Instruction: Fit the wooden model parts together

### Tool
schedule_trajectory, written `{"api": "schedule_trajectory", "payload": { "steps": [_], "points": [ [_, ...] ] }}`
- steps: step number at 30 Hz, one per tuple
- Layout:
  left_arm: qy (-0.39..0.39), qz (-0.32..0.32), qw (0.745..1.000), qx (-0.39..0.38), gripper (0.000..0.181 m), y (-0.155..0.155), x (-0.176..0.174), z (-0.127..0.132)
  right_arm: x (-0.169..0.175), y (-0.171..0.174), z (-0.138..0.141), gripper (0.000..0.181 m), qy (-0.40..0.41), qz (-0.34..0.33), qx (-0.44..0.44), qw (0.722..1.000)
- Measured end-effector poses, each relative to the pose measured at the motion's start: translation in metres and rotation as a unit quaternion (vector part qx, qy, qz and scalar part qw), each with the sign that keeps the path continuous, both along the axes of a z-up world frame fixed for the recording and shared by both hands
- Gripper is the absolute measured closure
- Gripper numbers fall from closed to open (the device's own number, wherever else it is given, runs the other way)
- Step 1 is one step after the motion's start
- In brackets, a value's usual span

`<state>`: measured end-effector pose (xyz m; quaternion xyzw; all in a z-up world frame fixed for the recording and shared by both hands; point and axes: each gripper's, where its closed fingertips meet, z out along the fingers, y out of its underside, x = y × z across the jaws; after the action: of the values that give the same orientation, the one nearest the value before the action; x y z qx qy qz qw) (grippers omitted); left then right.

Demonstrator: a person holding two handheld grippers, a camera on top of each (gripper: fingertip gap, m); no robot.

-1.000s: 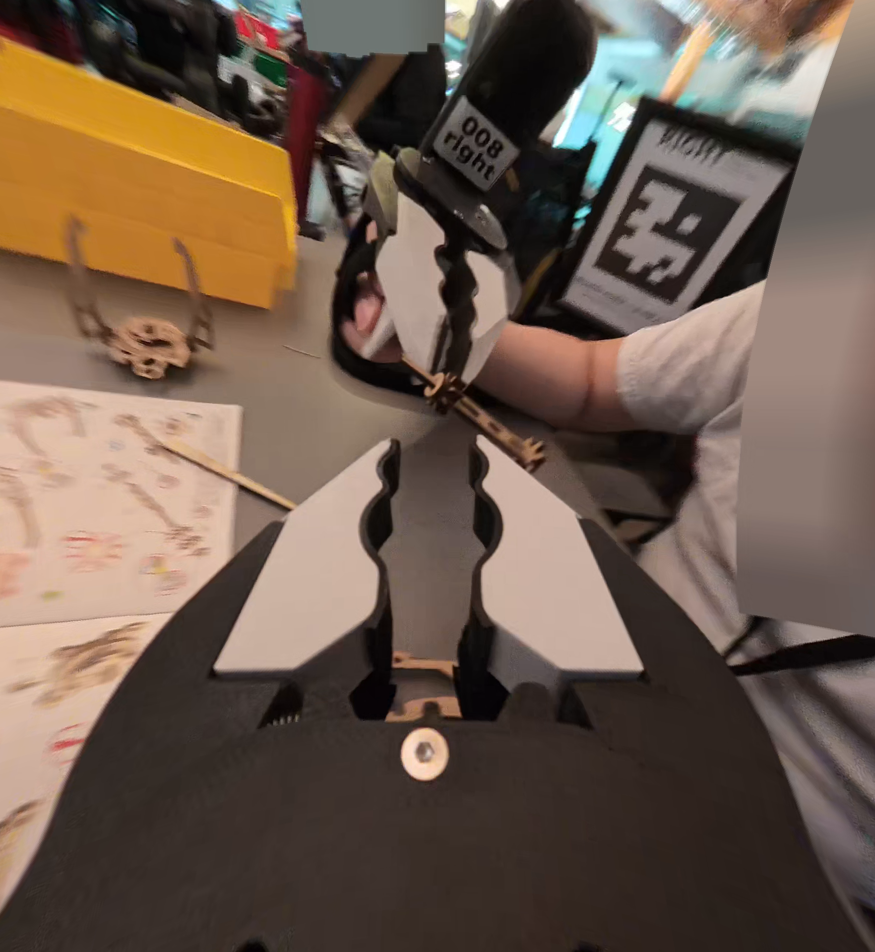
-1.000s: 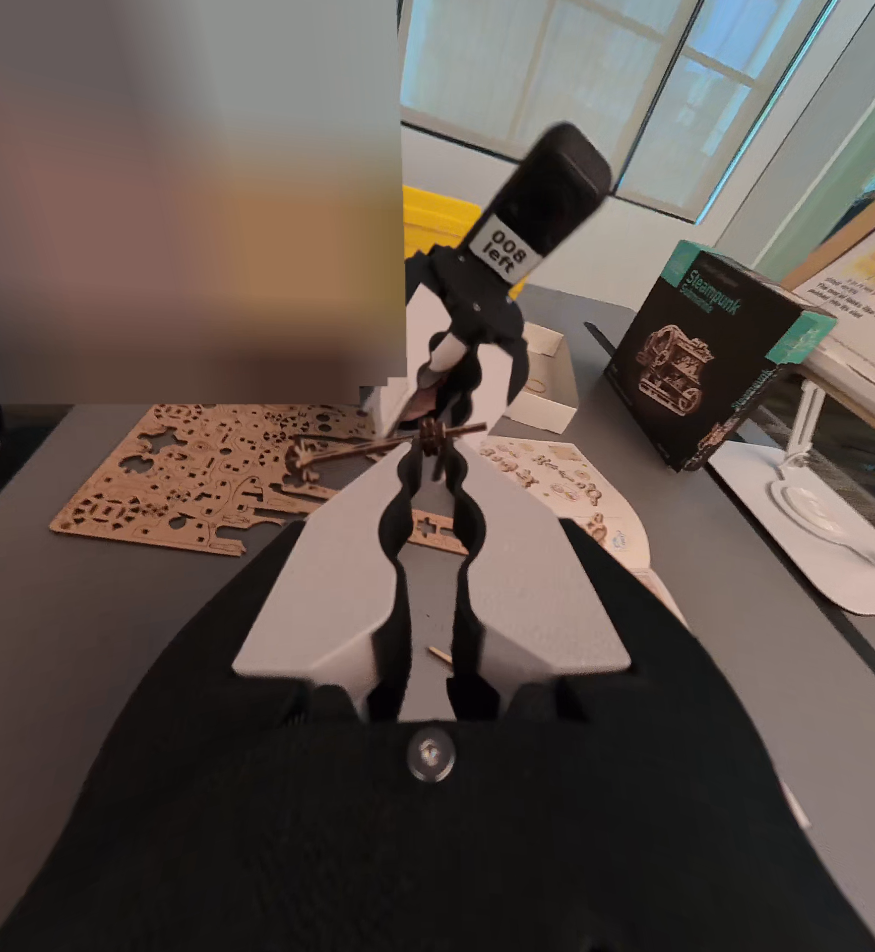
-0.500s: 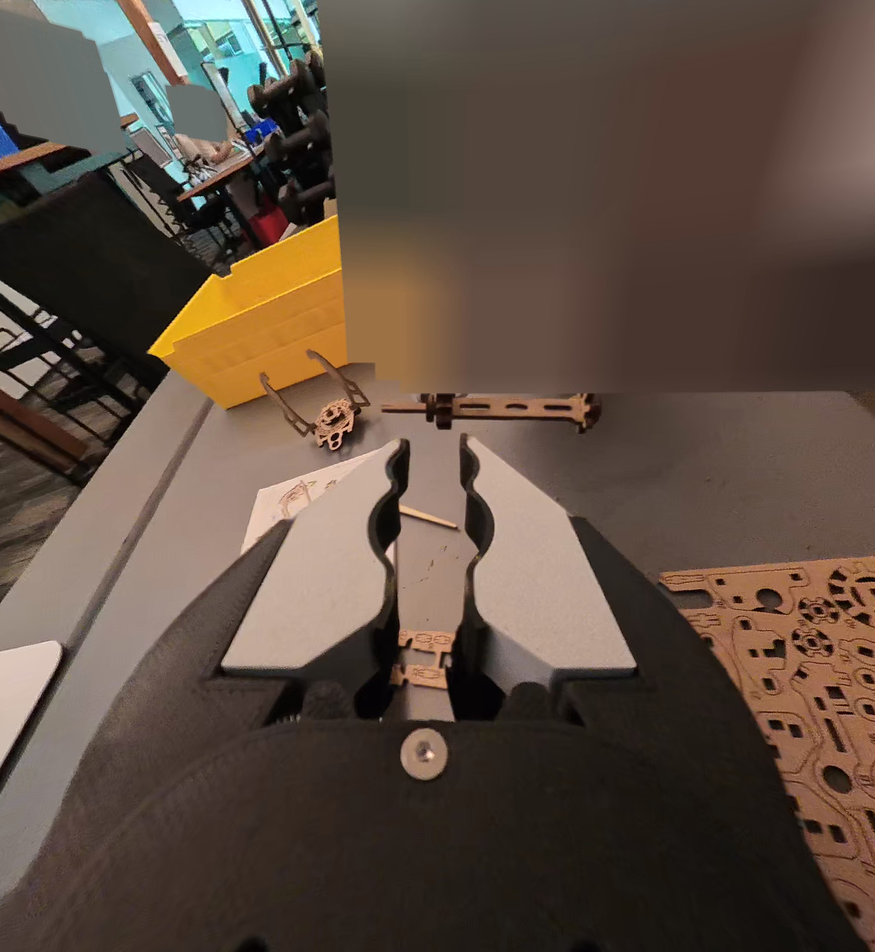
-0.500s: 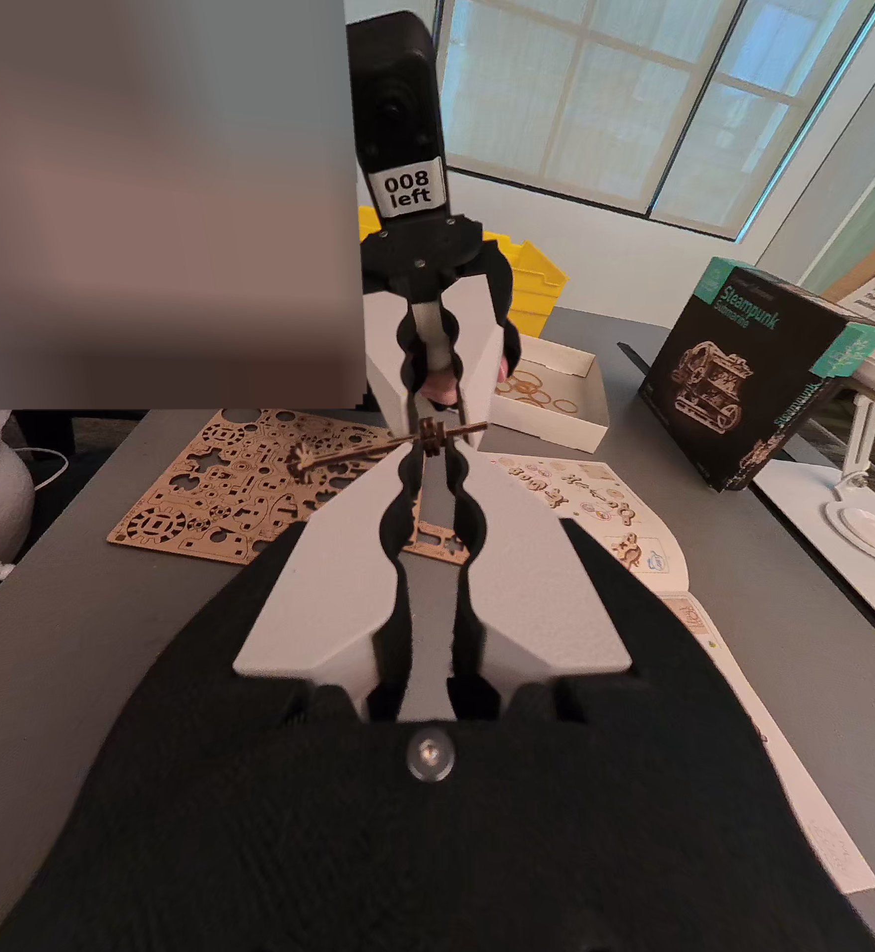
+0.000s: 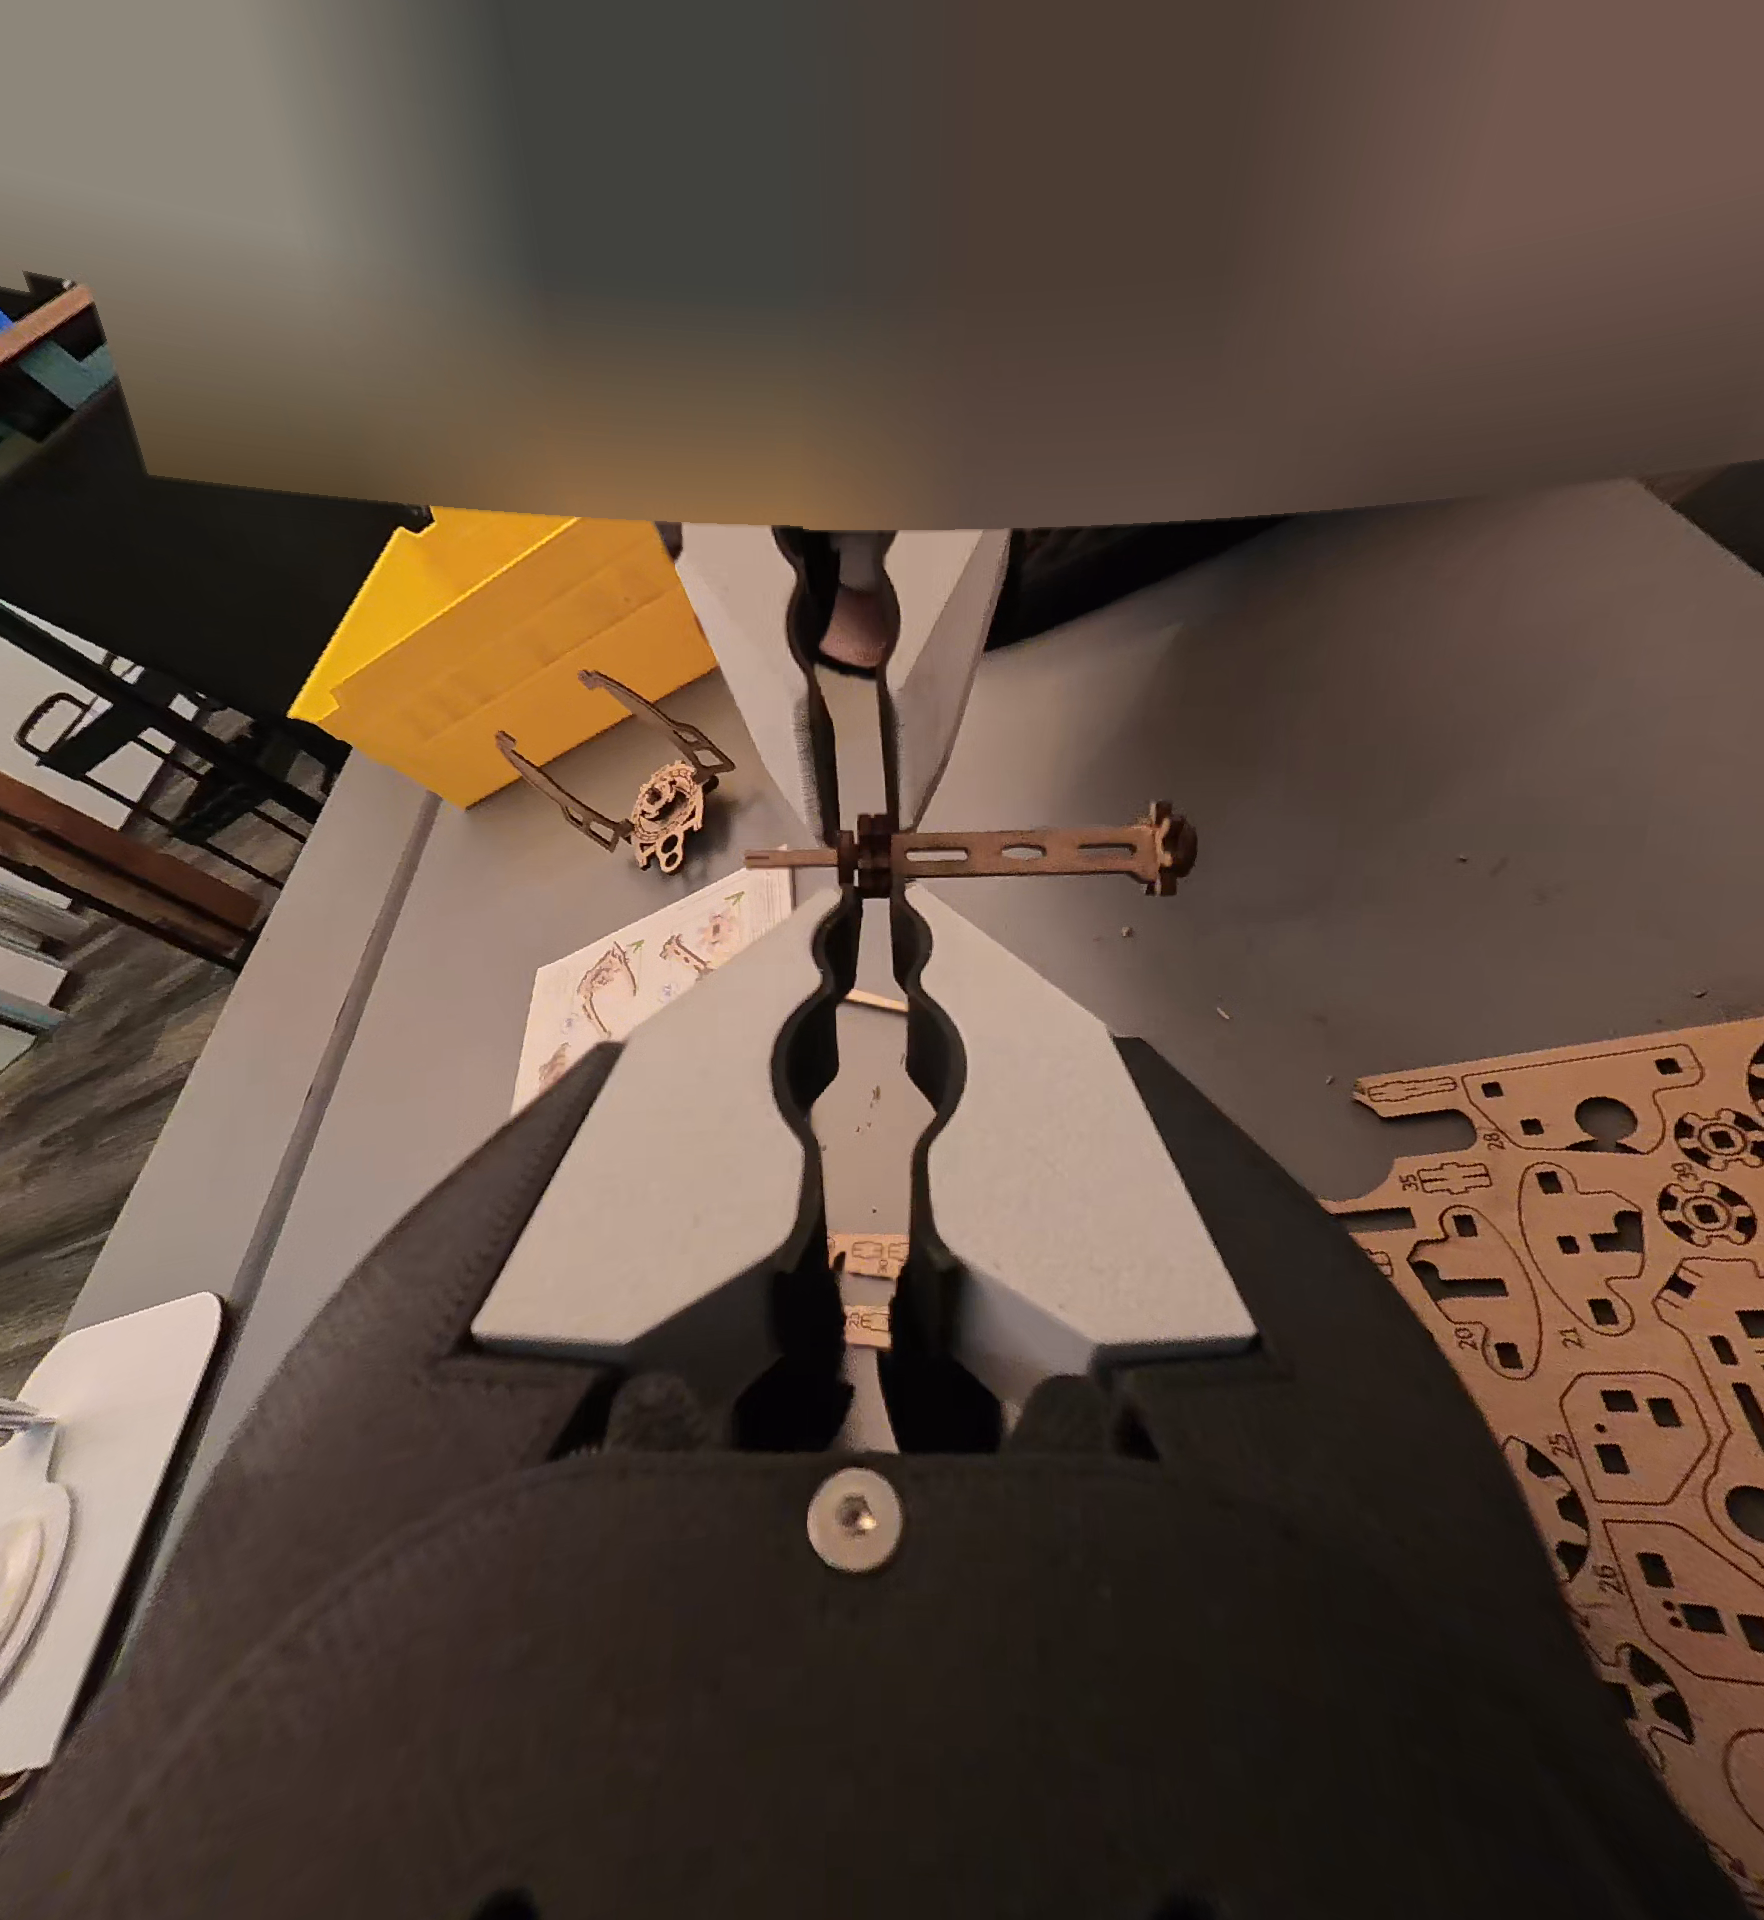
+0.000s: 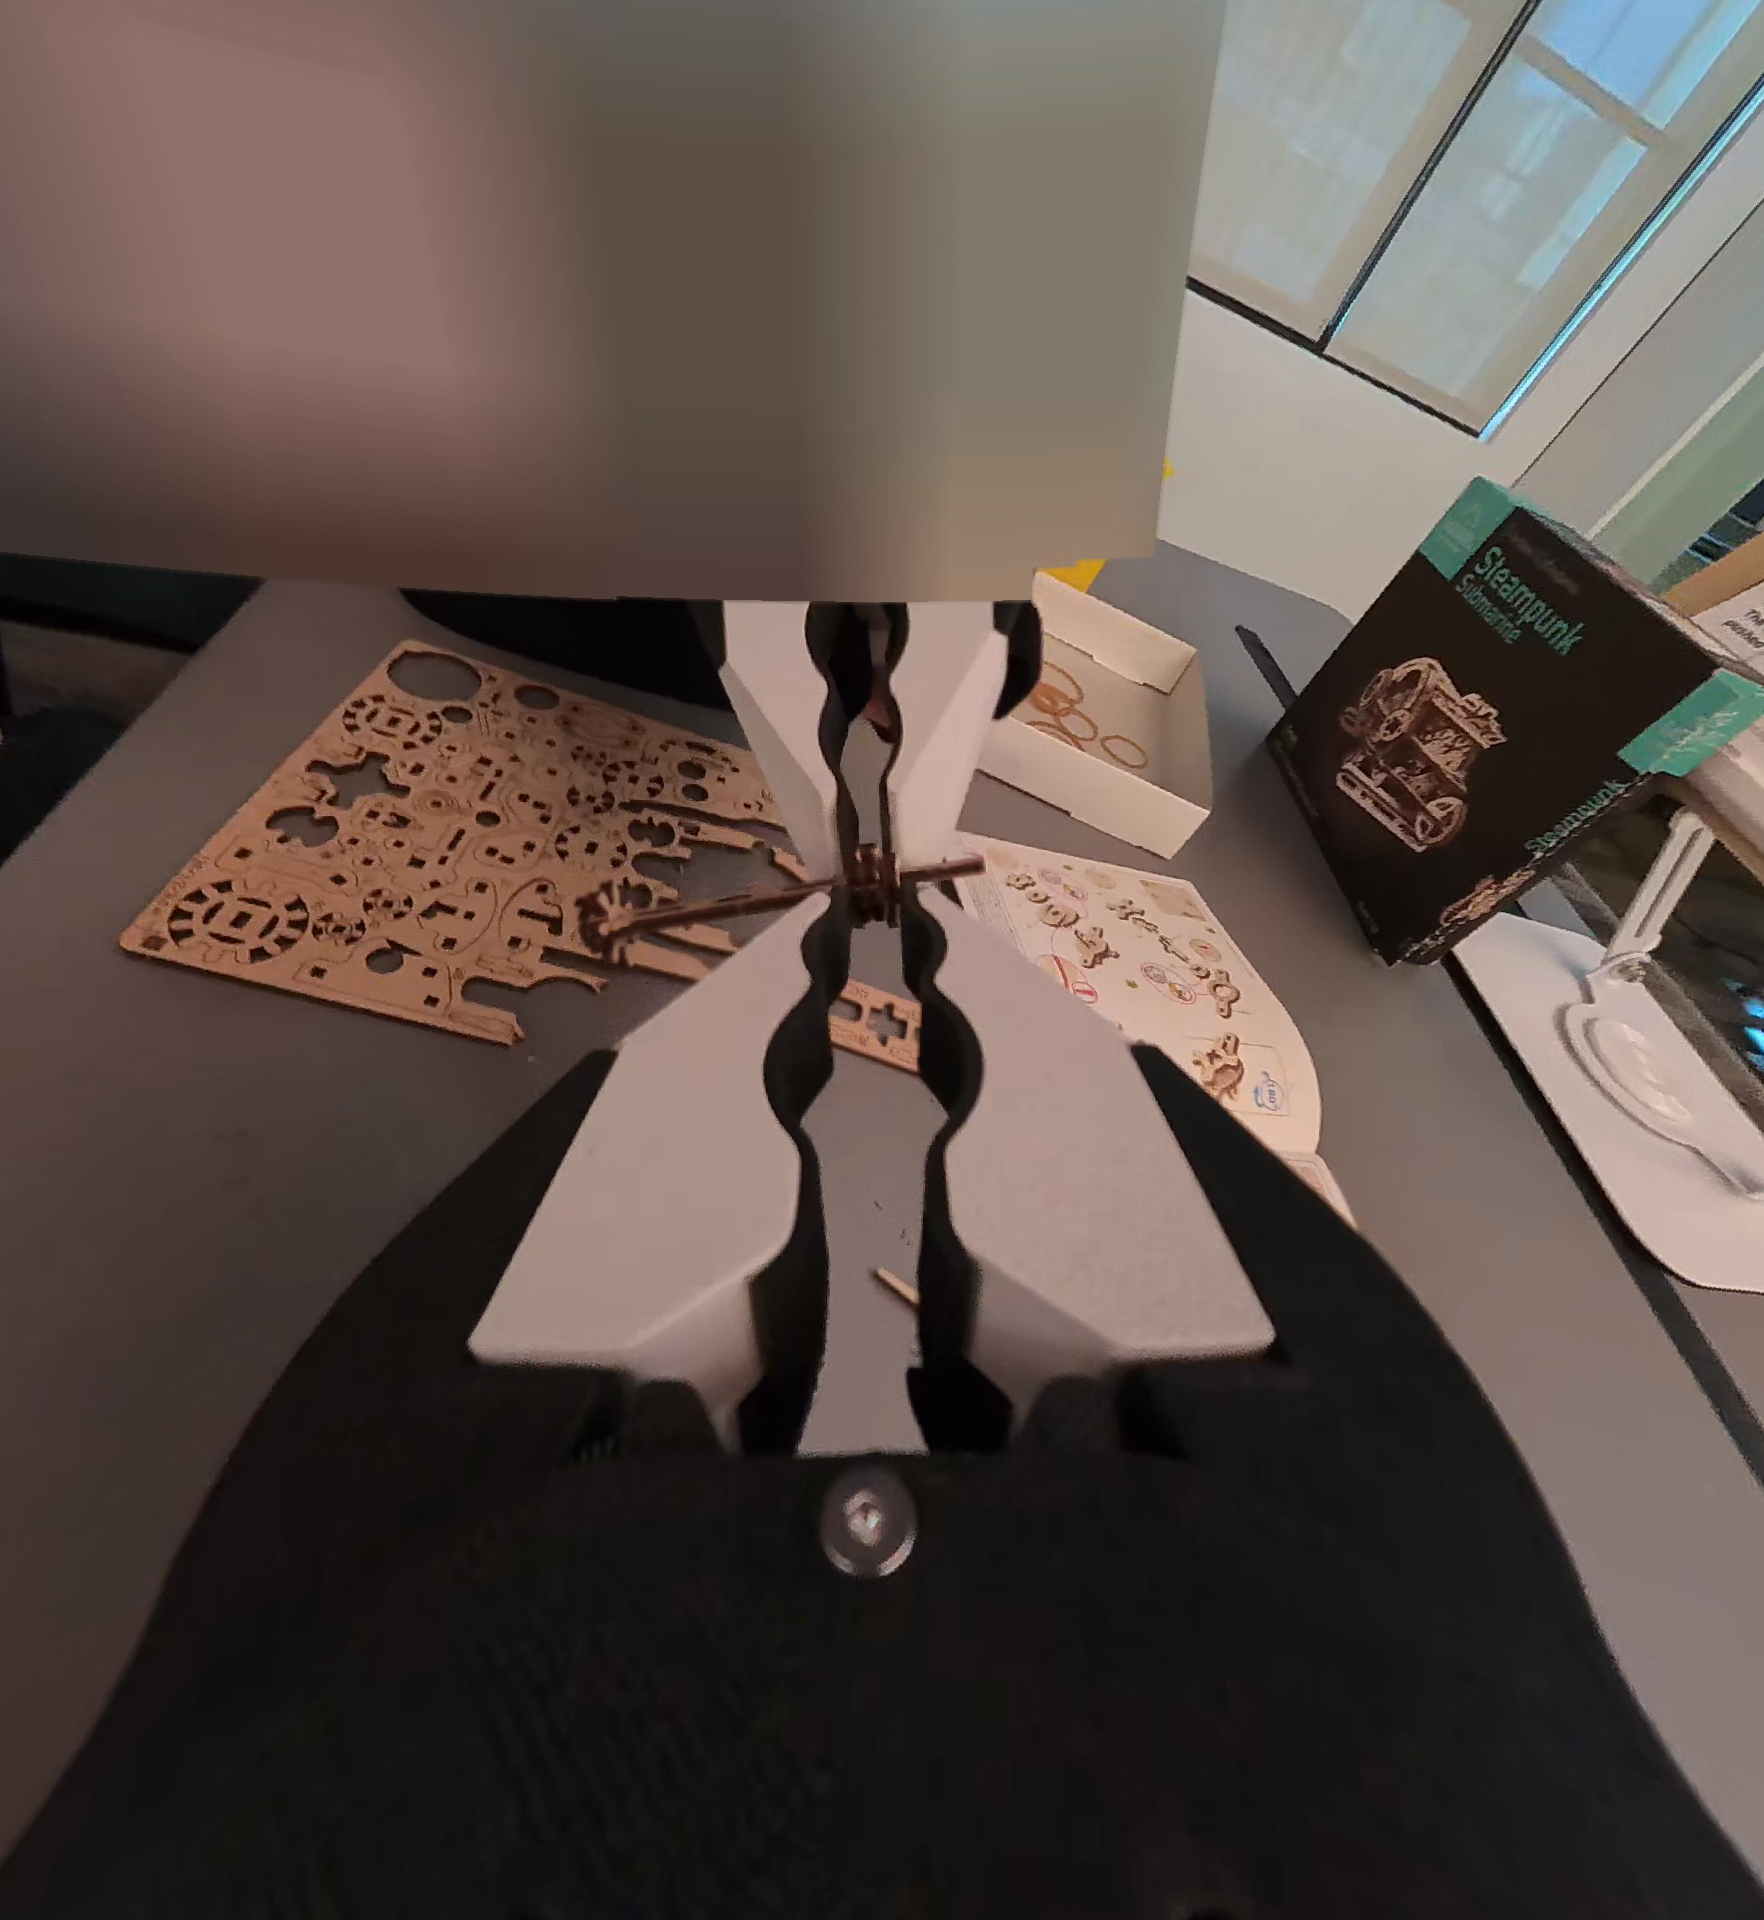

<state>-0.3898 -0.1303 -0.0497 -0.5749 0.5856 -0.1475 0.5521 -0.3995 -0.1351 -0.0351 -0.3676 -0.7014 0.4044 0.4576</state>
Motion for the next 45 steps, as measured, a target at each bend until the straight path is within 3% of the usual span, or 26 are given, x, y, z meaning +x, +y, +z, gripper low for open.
{"api": "schedule_trajectory", "payload": {
  "steps": [6, 25, 45],
  "points": [
    [0.001, 0.002, 1.000, 0.009, 0.171, 0.000, 0.000, 0.000, 0.002, -0.002, -0.003, 0.174, -0.012, 0.003, 0.006, 1.000],
    [0.057, -0.015, 0.998, -0.002, 0.175, -0.008, 0.004, -0.022, 0.005, -0.011, -0.024, 0.173, -0.063, 0.033, 0.009, 0.997],
    [0.012, -0.010, 0.999, -0.029, 0.179, -0.007, 0.009, -0.013, 0.008, -0.009, -0.015, 0.174, -0.039, 0.048, -0.019, 0.998]
  ]
}}
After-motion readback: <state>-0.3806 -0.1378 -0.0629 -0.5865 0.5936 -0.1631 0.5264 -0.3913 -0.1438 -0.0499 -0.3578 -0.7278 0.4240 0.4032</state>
